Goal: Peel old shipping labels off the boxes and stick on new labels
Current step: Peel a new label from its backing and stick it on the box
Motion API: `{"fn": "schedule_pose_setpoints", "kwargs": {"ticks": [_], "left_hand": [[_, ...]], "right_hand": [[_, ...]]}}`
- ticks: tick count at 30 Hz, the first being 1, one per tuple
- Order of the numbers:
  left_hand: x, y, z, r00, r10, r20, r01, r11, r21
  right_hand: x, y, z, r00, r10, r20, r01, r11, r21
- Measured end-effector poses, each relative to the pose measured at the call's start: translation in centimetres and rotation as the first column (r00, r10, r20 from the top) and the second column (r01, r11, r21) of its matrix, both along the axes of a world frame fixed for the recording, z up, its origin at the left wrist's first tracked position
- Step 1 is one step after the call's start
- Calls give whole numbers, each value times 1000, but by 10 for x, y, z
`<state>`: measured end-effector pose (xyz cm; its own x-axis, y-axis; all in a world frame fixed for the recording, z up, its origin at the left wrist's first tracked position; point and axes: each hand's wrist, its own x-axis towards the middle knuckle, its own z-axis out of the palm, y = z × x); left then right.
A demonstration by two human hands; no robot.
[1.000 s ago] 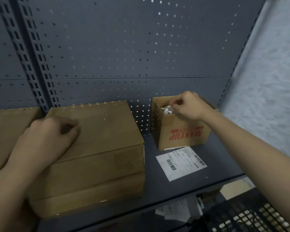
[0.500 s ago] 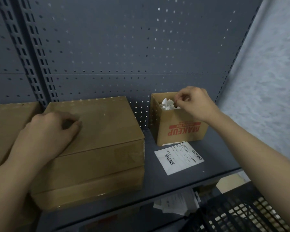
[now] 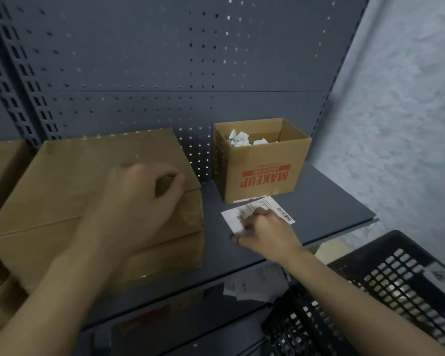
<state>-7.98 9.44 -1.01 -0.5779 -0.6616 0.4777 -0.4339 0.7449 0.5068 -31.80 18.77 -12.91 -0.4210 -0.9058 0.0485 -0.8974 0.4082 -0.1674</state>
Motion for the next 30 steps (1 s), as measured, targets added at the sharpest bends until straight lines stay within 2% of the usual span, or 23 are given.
{"fn": "schedule_pose_setpoints", "kwargs": {"ticks": [6,10,12,14,17,20,22,24,26,29,30], "left_hand": [[-27,24,-11,991,-131,-29,127,984,-129],[-46,44,-12,967,-256,11,255,953,-165],[-57,53,-18,946,-324,25,325,936,-133],[-71,59,-28,936,-350,33,352,934,-69],[-94,57,-53,950,-291,112,279,954,114],[-114,50,-81,965,-219,141,169,939,301],[-125,46,-96,981,-163,104,100,891,444],[-134,44,-104,990,-91,109,18,844,536],[-144,41,-109,997,-40,65,-9,781,625],[-152,39,-108,998,-2,-55,45,610,791],[-154,38,-108,999,0,-47,37,617,786]], "right_hand": [[2,10,-7,986,54,-157,-59,998,-31],[-2,28,-1,987,60,-151,-73,994,-85],[-8,39,3,993,41,-112,-53,992,-113],[-15,49,3,996,26,-89,-39,988,-148],[-30,62,0,998,10,-61,-22,977,-210],[-41,72,-5,977,-4,213,74,944,-322],[-46,78,-5,901,3,434,176,912,-371],[-50,83,-5,818,22,575,264,874,-409],[-55,87,-7,802,49,595,291,838,-461],[-59,90,-13,821,96,563,258,817,-516],[-61,90,-15,835,114,539,233,813,-534]]}}
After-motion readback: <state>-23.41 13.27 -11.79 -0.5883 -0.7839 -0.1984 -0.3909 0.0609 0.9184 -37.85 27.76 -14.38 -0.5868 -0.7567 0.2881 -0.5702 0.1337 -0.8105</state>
